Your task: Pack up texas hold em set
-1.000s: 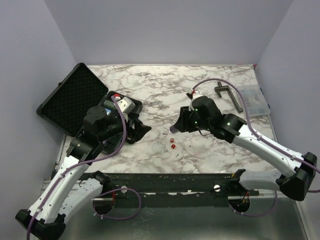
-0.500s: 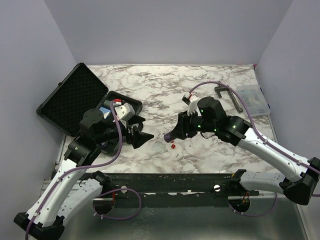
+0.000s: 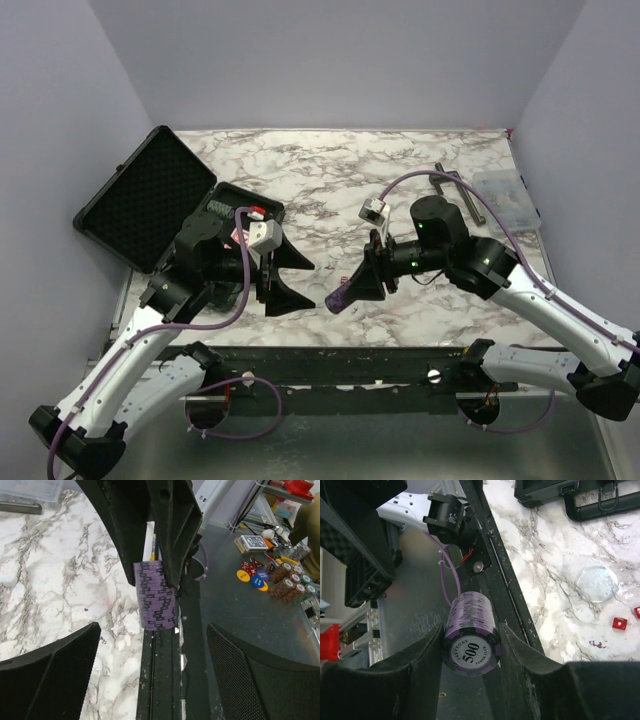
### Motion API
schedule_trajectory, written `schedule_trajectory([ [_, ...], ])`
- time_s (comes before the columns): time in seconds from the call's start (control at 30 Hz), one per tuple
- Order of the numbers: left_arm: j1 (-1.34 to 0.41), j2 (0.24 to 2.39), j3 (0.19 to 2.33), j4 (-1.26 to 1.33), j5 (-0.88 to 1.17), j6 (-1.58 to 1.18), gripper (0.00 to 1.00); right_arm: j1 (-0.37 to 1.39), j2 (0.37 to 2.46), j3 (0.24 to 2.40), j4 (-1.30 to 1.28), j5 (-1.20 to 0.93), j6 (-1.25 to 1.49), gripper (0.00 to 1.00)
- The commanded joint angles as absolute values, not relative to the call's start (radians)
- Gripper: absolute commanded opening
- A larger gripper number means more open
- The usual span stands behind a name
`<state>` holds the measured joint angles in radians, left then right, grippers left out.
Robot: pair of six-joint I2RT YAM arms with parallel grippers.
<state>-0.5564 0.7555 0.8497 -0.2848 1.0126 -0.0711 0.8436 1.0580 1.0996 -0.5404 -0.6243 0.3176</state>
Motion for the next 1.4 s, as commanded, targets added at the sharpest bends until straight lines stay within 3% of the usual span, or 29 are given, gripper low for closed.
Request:
schedule_trajectory([
  [0.0, -0.574, 0.757, 0.845, -0.261, 1.067, -0.073, 0.87, 0.849, 1.057, 1.149, -0.494, -0.679, 0.297, 0.01],
  [0.47, -0.641, 0.892, 0.869, -0.265, 0.899, -0.120, 0.83, 0.849, 1.114, 1.167, -0.442, -0.684, 0.314, 0.01],
  [1.37, -0.710, 0.949, 0.885, -0.297, 0.911, -0.093, 0.58, 0.850, 1.150, 1.157, -0.391, -0.751, 0.341, 0.01],
])
